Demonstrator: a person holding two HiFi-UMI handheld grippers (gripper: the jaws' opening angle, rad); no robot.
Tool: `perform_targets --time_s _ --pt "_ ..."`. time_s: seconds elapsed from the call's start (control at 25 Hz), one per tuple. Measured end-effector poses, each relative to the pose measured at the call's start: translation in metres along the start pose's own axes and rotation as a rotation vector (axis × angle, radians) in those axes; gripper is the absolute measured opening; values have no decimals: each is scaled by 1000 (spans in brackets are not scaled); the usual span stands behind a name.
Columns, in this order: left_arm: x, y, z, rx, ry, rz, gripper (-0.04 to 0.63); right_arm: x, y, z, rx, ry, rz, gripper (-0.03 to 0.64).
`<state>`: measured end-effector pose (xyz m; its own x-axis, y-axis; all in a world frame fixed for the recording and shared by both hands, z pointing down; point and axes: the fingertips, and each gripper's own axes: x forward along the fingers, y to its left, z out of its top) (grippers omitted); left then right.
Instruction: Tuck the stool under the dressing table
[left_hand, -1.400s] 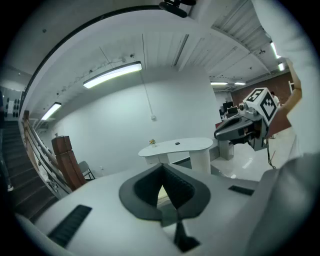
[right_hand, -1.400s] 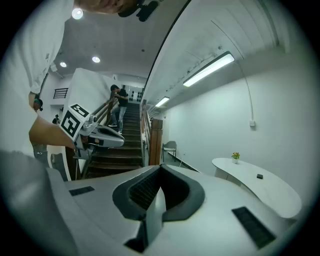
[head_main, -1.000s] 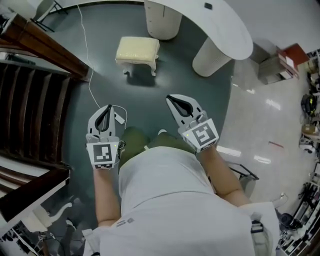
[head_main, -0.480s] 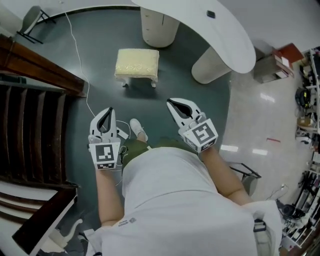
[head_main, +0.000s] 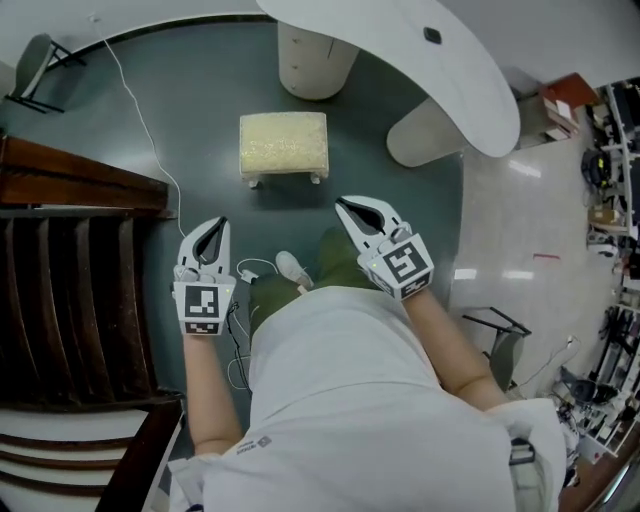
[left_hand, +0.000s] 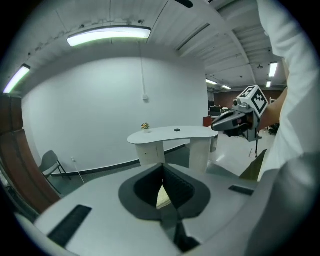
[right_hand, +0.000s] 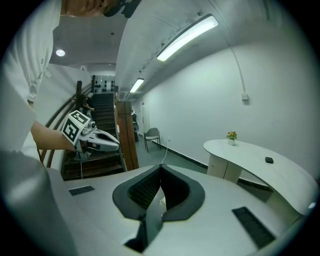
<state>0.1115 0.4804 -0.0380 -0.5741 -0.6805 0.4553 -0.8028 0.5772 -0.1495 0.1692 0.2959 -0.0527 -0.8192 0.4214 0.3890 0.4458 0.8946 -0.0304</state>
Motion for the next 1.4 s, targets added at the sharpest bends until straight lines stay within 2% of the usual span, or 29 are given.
perform_targets --time_s 0.16,0.4,0.72,0.96,1.16,1.4 --pt "37 25 -11 -20 35 -51 2 33 -28 -14 52 50 -34 37" --pt "103 71 -19 -32 99 -75 2 87 -88 -37 113 103 -75 56" --pt "207 124 -30 -44 244 -135 2 149 -172 -73 203 231 -107 81" --pt "260 142 -71 -112 367 -187 3 193 -204 -107 243 337 -94 113" --pt "290 149 -119 -148 455 -250 8 226 -206 -156 285 445 -106 138" --pt "334 161 -184 -100 531 -379 62 270 -202 -214 298 558 -145 174"
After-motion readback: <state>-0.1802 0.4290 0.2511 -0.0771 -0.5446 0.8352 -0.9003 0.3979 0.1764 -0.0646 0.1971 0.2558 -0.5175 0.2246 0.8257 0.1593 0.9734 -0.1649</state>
